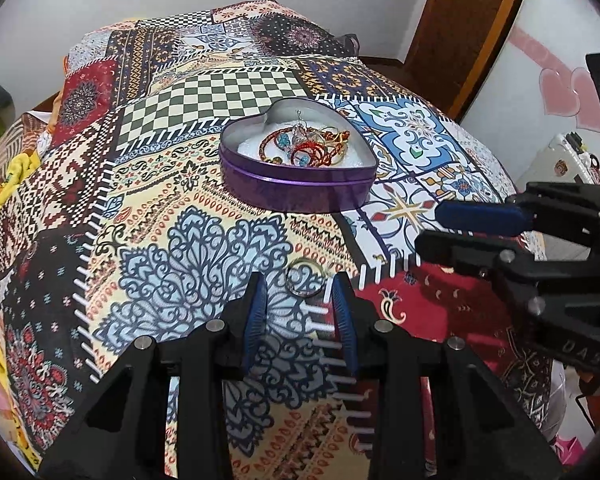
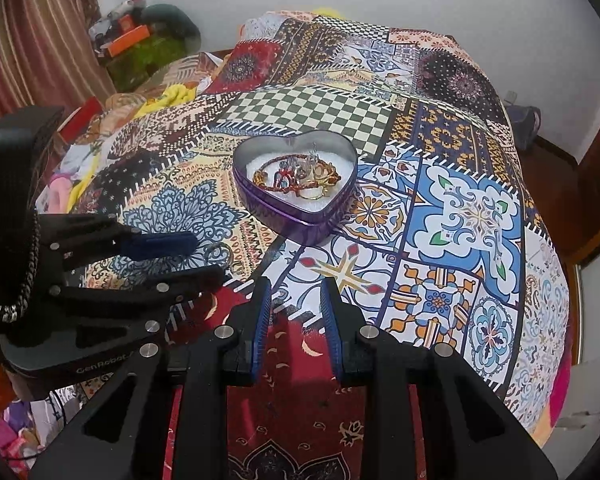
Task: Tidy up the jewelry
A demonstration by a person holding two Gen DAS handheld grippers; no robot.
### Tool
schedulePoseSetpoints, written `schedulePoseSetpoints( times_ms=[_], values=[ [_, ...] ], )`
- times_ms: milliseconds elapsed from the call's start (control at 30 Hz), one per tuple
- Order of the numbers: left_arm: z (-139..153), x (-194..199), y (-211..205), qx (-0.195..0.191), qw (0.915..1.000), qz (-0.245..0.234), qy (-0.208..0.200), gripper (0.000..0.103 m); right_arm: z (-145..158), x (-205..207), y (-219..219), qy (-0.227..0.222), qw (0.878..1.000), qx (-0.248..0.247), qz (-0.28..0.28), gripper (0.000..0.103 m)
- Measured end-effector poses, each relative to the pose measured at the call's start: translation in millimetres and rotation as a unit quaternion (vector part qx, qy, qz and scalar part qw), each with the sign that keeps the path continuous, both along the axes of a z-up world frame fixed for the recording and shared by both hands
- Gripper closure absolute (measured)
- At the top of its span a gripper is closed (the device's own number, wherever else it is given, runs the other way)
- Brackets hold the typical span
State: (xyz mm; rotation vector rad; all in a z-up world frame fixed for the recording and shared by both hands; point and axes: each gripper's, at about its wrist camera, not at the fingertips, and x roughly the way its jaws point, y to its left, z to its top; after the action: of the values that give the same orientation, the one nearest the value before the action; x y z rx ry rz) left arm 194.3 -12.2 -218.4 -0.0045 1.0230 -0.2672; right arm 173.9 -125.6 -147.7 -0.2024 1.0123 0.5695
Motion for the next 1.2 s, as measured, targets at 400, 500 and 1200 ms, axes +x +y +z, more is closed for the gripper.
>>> schedulePoseSetpoints(
  times_ms=[400,500,1200],
  values=[
    [4.5,-0.4,24.5,-0.041,0.9987,0.03,-0.009,0.083,-7.5,5.1,16.2,0.014,1.0,0.009,0.017,0.08],
    [10.3,-6.6,34.4,-0.031,0.9984,0.042,-0.02,0.083,-9.7,4.8,28.8,0.015,0.999,0.002,0.036,0.08],
    [33.5,-22.0,50.0,-0.031,0.9964,0.055,-0.056,0.083,-21.2,5.4,60.3,0.011,0.997,-0.045,0.059,0.095]
  ],
)
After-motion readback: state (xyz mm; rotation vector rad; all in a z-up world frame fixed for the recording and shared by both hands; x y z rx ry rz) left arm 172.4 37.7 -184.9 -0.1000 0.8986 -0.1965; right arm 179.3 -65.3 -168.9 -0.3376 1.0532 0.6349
